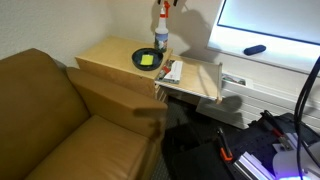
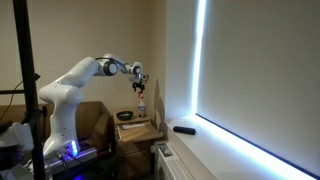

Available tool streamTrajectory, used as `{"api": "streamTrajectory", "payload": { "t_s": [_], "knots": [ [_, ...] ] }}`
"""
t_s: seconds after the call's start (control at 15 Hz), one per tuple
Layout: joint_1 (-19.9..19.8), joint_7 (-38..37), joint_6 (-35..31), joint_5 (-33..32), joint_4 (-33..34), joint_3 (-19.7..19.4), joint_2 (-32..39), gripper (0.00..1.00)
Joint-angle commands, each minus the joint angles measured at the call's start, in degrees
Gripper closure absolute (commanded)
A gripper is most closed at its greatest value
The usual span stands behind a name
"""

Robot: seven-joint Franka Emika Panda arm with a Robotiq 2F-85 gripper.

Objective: Move the spray bottle to the windowsill

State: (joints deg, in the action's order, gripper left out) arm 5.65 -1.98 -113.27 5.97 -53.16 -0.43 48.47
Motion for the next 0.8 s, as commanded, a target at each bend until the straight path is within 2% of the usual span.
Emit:
{"api": "streamTrajectory", "payload": {
  "t_s": [0.0, 0.27, 0.33, 0.6, 0.67, 0.73],
  "knots": [
    [1.3, 0.16, -5.37, -0.82, 1.7, -0.19, 3.09, 0.0],
    [2.17, -2.3, -12.54, -2.52, 1.96, -2.16, 4.71, 0.0],
    [1.15, -1.5, -10.02, -2.72, 0.46, 0.4, 3.57, 0.0],
    [1.01, -1.49, -9.49, -3.05, 0.61, 0.66, 3.77, 0.0],
    [1.01, -1.52, -9.25, -3.19, 0.53, 0.67, 3.69, 0.25],
    [1.07, -1.41, -9.48, -3.65, 0.36, 0.37, 3.6, 0.26]
  ]
}}
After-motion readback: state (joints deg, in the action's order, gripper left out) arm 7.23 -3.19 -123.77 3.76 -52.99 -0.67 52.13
